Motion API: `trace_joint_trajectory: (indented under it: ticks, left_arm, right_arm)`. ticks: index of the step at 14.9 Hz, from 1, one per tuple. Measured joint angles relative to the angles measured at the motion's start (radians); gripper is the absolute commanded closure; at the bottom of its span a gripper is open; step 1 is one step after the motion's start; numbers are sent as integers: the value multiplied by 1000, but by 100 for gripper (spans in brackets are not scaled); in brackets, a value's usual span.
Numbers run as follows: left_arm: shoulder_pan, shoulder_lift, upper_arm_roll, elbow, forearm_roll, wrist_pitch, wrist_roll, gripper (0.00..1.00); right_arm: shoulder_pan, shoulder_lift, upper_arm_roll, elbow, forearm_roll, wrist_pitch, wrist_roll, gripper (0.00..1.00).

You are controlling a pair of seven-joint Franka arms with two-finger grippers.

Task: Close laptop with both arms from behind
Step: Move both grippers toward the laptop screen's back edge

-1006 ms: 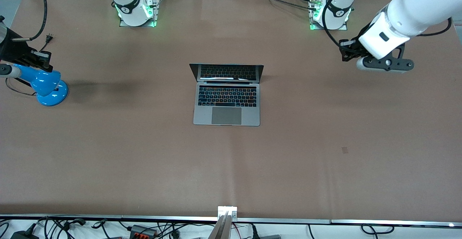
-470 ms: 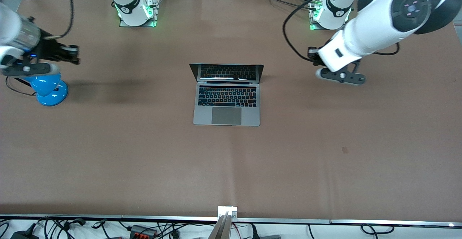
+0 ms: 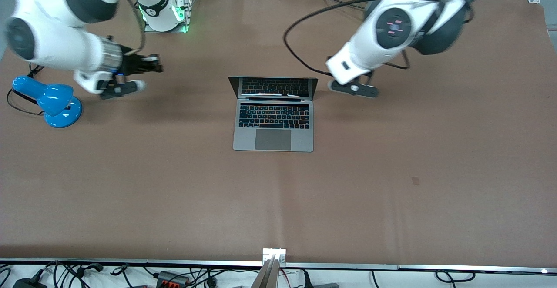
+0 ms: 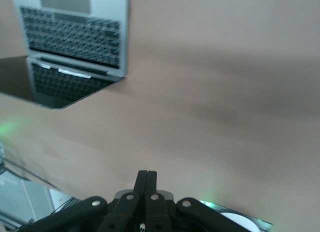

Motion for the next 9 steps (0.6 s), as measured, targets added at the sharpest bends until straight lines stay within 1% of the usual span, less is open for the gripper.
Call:
trace_joint_trajectory:
  ticks: [2, 4, 6, 7, 9]
  left_arm:
    - [-10, 0, -43, -60, 0, 79, -19, 100]
    - [-13, 1, -75, -124, 0, 161, -35, 100]
    - [-26, 4, -85, -162, 0, 199, -55, 100]
    - [-33, 6, -88, -170, 0, 208, -64, 100]
    - [-46, 11, -91, -179, 0, 235, -78, 100]
  right_arm:
    - [83, 1, 1, -59, 37, 90, 27, 100]
    - [211, 5, 3, -104, 49, 207, 116, 100]
    - [351, 22, 6, -122, 50, 292, 236, 100]
    - [401, 34, 7, -124, 50, 318, 277, 100]
    - [443, 57, 7, -124, 50, 351, 307, 100]
